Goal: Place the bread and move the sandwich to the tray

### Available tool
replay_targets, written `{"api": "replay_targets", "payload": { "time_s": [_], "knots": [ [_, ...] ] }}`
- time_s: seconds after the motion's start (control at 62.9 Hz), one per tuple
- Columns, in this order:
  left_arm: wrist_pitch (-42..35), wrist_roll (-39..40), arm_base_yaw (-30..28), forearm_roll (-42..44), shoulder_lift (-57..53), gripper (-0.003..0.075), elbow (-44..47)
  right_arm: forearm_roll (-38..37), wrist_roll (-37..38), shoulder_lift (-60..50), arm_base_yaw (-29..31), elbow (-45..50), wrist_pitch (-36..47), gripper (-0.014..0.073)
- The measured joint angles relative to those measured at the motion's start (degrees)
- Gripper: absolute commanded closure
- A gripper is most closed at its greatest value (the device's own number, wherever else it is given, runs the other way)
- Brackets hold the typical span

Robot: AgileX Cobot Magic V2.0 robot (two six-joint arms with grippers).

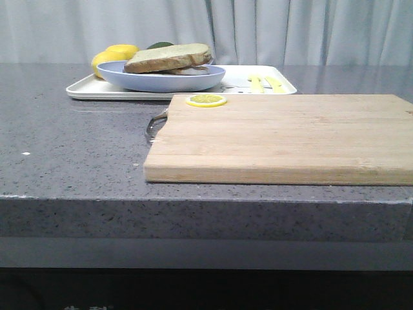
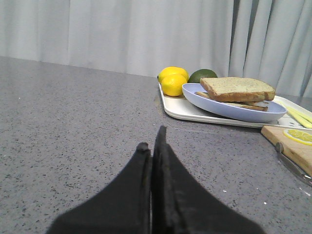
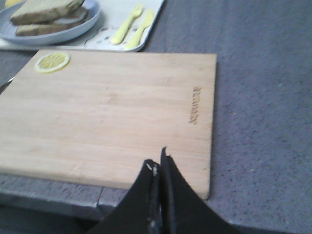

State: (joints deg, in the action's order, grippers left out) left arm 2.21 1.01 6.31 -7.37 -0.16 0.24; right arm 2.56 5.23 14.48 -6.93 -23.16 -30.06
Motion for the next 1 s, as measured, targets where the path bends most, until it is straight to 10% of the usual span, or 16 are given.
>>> {"api": "replay_targets", "payload": {
  "time_s": [0.366, 1.002],
  "knots": [
    [0.0, 0.0, 0.0, 0.0, 0.0, 0.0741, 0.0, 2.5, 0.0, -14.4, 7.1, 23.9, 25.2, 0.0663],
    [0.1, 0.0, 0.0, 0.0, 0.0, 0.0741, 0.0, 2.6, -0.2, -15.0, 7.3, 24.7, 28.3, 0.0663]
  ]
}}
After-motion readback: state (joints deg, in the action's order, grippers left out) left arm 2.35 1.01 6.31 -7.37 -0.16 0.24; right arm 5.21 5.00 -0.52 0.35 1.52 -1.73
